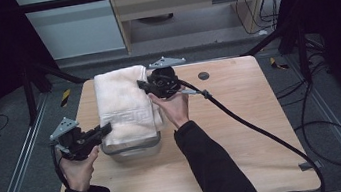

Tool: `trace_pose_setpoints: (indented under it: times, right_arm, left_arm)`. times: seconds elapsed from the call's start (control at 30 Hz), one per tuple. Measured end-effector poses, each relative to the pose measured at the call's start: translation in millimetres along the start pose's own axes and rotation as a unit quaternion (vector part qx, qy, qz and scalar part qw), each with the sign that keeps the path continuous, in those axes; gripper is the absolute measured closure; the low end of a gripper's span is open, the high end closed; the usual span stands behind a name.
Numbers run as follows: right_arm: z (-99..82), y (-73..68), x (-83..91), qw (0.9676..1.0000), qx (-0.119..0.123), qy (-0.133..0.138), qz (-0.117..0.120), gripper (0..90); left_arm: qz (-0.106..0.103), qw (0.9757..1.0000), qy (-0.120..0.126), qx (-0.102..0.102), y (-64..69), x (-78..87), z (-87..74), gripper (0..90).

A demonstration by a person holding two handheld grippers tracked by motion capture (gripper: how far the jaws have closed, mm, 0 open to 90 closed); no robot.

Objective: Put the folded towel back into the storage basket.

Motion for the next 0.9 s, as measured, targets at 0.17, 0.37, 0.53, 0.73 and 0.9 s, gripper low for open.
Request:
trace_pose_setpoints:
  times: [0.17, 0.37, 0.53, 0.73, 0.9]
  right_arm:
    - [-8.9, 2.8, -12.0, 1.0, -0.003, -0.007, -0.003, 71.1]
    - [-19.4, 5.6, -23.8, 0.9998, -0.004, -0.015, -0.011, 71.0]
    - [-31.5, 9.7, -35.1, 0.9993, -0.003, -0.032, -0.02, 70.8]
    - [-41.4, 12.8, -43.1, 0.9985, 0.0, -0.047, -0.028, 70.5]
    - [-47.3, 15.8, -48.4, 0.9979, -0.001, -0.056, -0.033, 70.3]
  left_arm:
    - [0.01, 0.9999, -0.012, 0.003, -8.5, -5.8, -7.8, 78.2]
    - [0.019, 0.9994, -0.029, 0.009, -16.4, -14.4, -18.1, 78.2]
    - [0.023, 0.9988, -0.042, 0.011, -22.4, -20.1, -26.1, 78.3]
    - [0.029, 0.9979, -0.057, 0.013, -27.4, -28.1, -35.6, 78.2]
    - [0.031, 0.9973, -0.066, 0.012, -29.8, -32.9, -41.1, 78.2]
Point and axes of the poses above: each handheld gripper's, and its own axes: x roughly backward along the jaws, z roughly out of its top, y roughly to its right, the point moved 7 cm from there along -x, roughly forward along the jaws, and after that the axes turned 8 degrees about -x, right-handed, at the moved point
